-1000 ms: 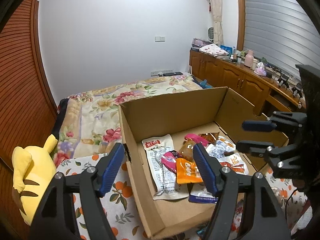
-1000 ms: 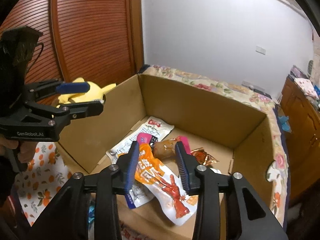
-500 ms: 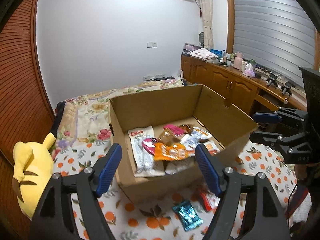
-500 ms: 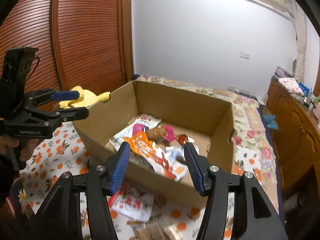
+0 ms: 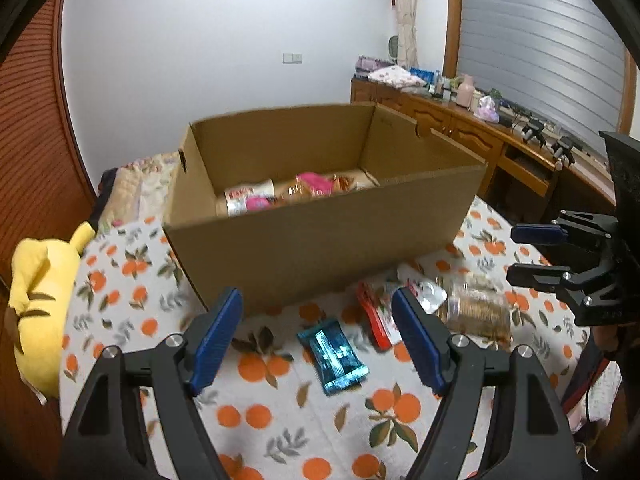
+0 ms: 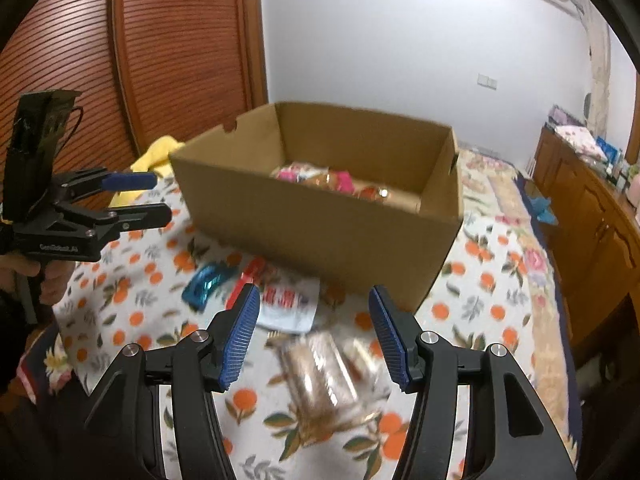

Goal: Organize snacks
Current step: 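Move both tools back toward the remaining snacks beside the box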

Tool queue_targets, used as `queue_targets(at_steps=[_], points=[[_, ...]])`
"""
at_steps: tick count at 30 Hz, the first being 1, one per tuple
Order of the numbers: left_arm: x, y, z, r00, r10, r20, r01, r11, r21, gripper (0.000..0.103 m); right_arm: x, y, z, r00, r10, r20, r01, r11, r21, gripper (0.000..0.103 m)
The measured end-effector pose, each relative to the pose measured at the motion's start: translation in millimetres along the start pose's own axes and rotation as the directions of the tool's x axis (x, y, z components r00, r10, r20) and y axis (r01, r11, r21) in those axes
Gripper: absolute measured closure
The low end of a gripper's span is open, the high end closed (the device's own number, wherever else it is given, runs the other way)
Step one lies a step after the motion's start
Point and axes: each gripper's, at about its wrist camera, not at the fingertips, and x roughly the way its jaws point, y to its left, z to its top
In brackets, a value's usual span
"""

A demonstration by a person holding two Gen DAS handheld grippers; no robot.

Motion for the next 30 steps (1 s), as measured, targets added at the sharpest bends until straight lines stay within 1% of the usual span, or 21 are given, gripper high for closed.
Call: queue_targets(at_steps=[5, 10, 15, 20, 25, 27, 30], points=[[17.2, -7.0, -16.2, 0.999, -0.002, -0.051, 0.002, 1.0, -0.007, 0.025, 13.8, 2.7, -23.2, 0.999, 0.017, -0.051, -0.017, 1.0, 0.003, 0.045], [36.3, -9.0, -26.3, 0.995, 0.0, -0.104, -0.002, 1.0, -0.015, 0.025, 31.2, -0.3, -38.6, 0.995, 0.023, -0.099, -0.021, 1.0, 0.021, 0.045], [52.6, -7.3, -29.7, 0.989, 0.009, -0.15, -0.012, 1.0, -0.017, 0.025, 42.0, -4.5, -41.5, 0.992, 0.023, -0.127, -0.019, 0.999, 0.034, 0.045], [64.8, -7.5, -31.7, 0.984, 0.01, -0.179, -0.013, 1.0, -0.017, 0.025, 51.2, -7.6, -41.0, 0.989, 0.026, -0.145, -0.02, 0.999, 0.043, 0.044], [74.0, -11.1, -34.4, 0.98, 0.013, -0.201, -0.014, 1.0, -0.003, 0.025, 63.4, -2.0, -46.8, 0.982, 0.008, -0.189, -0.004, 1.0, 0.02, 0.04], [77.6, -11.9, -36.6, 0.977, 0.017, -0.213, -0.017, 1.0, 0.001, 0.025, 64.6, 0.7, -49.9, 0.984, -0.001, -0.18, 0.003, 1.0, 0.01, 0.039], [80.1, -15.6, -37.7, 0.977, 0.036, -0.208, -0.033, 0.999, 0.018, 0.024, 66.2, 4.6, -52.5, 0.986, -0.02, -0.168, 0.018, 1.0, -0.014, 0.034]])
